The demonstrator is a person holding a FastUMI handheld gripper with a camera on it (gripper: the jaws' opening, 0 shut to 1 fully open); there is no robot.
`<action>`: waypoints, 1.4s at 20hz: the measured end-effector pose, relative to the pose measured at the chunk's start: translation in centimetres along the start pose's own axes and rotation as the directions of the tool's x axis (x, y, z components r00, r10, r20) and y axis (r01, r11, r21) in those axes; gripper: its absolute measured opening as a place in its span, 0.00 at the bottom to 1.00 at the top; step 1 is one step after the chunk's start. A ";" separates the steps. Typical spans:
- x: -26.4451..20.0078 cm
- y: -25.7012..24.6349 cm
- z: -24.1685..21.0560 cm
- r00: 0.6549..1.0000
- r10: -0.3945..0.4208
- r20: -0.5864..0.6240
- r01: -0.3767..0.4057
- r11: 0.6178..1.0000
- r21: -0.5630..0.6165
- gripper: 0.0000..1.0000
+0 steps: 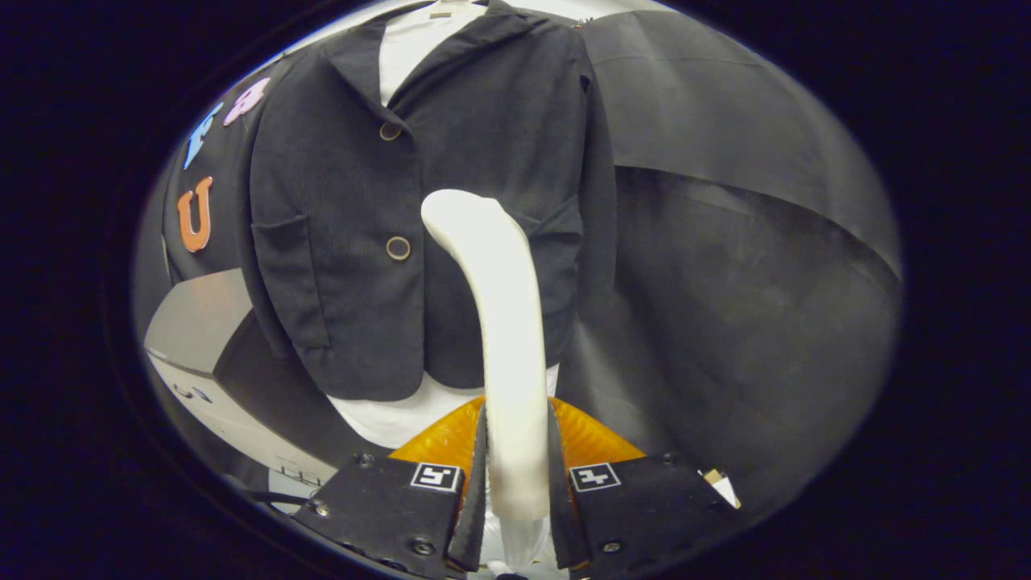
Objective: Iron the clothes twice with a garment steamer, once on the left side and once on the right side.
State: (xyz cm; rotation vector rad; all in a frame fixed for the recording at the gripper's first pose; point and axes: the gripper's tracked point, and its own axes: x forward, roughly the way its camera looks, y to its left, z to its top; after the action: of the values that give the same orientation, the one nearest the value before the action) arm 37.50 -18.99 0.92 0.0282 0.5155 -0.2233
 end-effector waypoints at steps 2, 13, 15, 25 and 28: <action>0.0 0.0 -0.5 0.999 0.006 -0.032 -0.006 1.000 0.013 0.36; 2.5 0.9 -6.5 0.989 0.043 -0.143 -0.037 0.998 0.047 0.36; 3.0 1.0 -7.4 0.986 0.060 -0.152 -0.052 0.997 0.055 0.36; 3.4 1.2 -11.4 0.976 0.193 -0.103 -0.182 0.978 0.102 0.36; 2.2 2.1 -15.1 0.967 0.223 -0.124 -0.209 0.971 0.116 0.36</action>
State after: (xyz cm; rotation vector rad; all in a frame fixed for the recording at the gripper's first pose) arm 32.51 -16.15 -13.34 0.1999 0.6322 -0.0330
